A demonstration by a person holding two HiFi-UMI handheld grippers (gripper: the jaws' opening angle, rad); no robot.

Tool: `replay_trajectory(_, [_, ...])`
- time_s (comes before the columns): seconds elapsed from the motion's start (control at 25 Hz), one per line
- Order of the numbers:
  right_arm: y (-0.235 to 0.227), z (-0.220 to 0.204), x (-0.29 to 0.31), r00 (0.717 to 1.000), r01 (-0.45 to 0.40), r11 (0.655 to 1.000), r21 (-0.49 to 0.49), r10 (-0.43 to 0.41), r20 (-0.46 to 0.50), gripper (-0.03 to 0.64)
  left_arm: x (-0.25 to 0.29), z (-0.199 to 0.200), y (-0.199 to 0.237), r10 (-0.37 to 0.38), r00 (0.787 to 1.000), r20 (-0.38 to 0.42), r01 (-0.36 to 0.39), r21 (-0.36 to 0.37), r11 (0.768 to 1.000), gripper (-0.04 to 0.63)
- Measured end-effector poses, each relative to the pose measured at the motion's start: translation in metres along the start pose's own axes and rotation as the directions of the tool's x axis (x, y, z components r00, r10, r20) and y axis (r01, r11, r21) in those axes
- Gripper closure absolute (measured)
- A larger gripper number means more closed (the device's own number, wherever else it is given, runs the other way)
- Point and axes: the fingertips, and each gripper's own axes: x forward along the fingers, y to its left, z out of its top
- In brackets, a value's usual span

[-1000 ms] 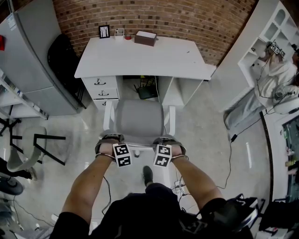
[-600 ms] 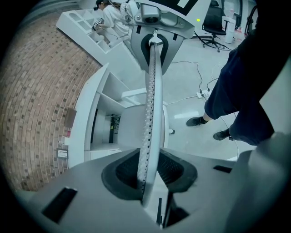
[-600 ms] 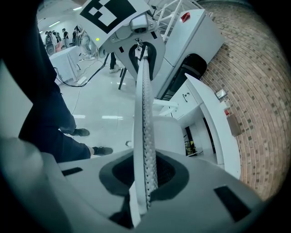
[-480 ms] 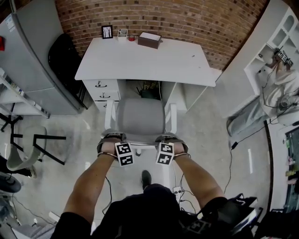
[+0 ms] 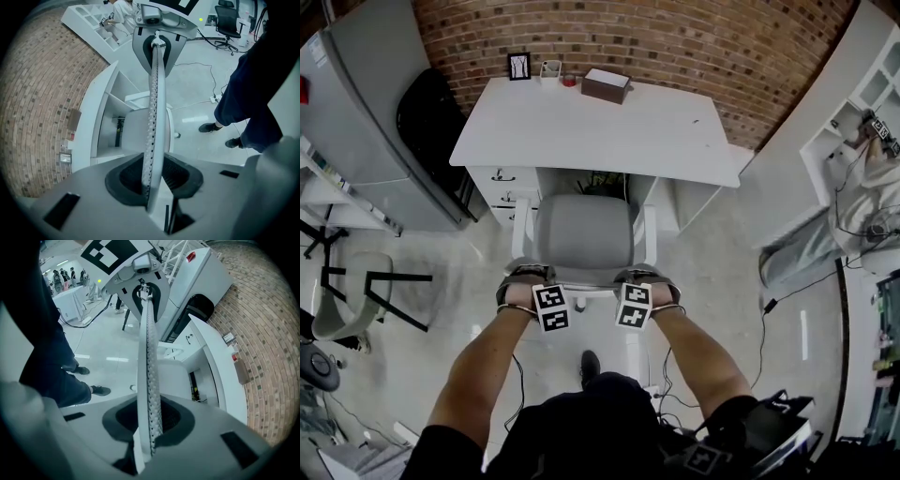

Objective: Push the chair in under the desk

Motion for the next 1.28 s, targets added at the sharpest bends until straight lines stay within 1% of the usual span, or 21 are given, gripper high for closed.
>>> replay_trajectory(0.12, [-0.007,-0.008,0.0,1.0,-0.018,1.0,-0.005,0.018,0.001,0.563,0.002,0.008,0.004,-0.016,1.0,0.003,0.016,0.007,1.0,0.503])
replay_trajectory(0.28, [-0.015,-0.019,0.002,1.0,-0.002,1.0,-0.029,0.001,-0.012,0.566,0.007,0.018,0.006,-0.007,1.0,0.012,0.007,0.012,1.0,0.509])
replay_trajectory(0.44, [-0.019,-0.027,0.002,1.0,-0.011,0.999,-0.039,0.011,-0.022,0.566,0.008,0.026,0.006,-0.028,1.0,0.012,0.028,0.001,1.0,0.514])
replay_trajectory(0.72, [-0.026,-0.038,0.0,0.999,-0.029,0.999,-0.042,0.028,-0.029,0.566,0.01,0.038,0.011,-0.024,1.0,0.013,0.023,0.011,1.0,0.525])
replay_trajectory(0.92, [-0.021,-0.041,0.0,1.0,-0.018,0.998,-0.06,0.017,-0.025,0.577,0.011,0.04,0.006,-0.019,1.0,0.006,0.019,0.018,1.0,0.528])
replay_trajectory(1.12, [-0.014,-0.041,-0.001,0.999,-0.038,0.998,-0.046,0.036,-0.039,0.58,0.011,0.039,0.003,-0.015,1.0,0.002,0.015,0.033,0.999,0.528])
replay_trajectory(1.28, [-0.014,-0.043,-0.003,0.999,-0.011,0.999,-0.039,0.01,-0.033,0.58,0.011,0.042,0.004,-0.002,1.0,0.006,0.001,0.045,0.999,0.528])
